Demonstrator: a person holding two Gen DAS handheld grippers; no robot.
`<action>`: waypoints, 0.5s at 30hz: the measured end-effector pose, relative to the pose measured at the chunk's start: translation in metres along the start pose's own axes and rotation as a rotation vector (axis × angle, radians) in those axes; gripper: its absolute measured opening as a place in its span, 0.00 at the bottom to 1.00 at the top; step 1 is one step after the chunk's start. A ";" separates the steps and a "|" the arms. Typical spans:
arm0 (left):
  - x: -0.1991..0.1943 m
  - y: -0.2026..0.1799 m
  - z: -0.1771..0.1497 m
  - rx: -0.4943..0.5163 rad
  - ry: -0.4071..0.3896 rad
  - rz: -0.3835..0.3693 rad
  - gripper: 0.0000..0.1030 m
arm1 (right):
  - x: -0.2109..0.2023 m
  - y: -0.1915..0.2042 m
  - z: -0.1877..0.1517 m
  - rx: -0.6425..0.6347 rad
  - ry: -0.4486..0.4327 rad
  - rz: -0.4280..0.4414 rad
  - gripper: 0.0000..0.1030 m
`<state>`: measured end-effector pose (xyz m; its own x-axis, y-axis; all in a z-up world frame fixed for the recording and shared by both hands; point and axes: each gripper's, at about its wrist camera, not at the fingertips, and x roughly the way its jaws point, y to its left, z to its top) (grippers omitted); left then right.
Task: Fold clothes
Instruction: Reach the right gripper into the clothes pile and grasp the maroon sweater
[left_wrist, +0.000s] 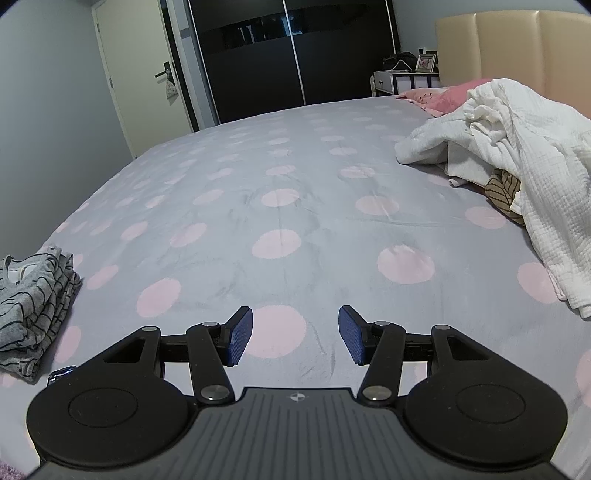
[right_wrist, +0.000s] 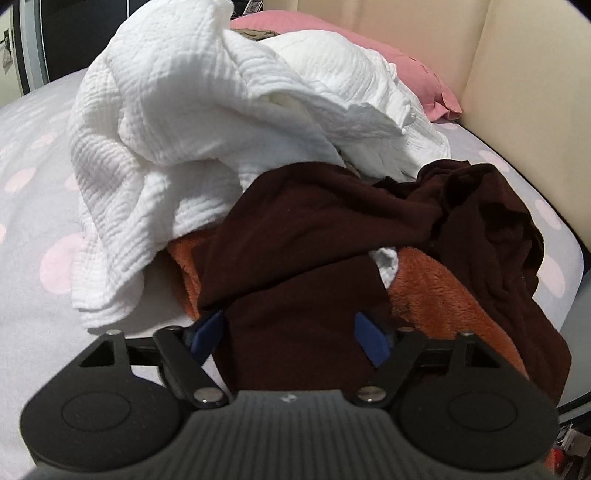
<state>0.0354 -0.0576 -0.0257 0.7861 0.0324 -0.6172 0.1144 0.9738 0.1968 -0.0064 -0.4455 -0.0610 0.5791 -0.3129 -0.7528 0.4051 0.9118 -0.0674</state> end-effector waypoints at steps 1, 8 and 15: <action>-0.001 0.000 0.000 0.000 -0.002 -0.002 0.49 | -0.001 -0.001 0.001 0.009 -0.005 0.005 0.57; -0.008 0.003 -0.001 -0.001 -0.012 -0.017 0.49 | -0.013 -0.002 0.007 0.030 -0.024 0.027 0.19; -0.012 0.010 0.001 -0.027 -0.019 -0.008 0.49 | -0.037 0.020 0.015 -0.024 -0.120 0.101 0.13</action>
<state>0.0278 -0.0486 -0.0160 0.7966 0.0207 -0.6041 0.1044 0.9797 0.1712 -0.0093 -0.4200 -0.0243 0.6972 -0.2472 -0.6729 0.3243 0.9459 -0.0115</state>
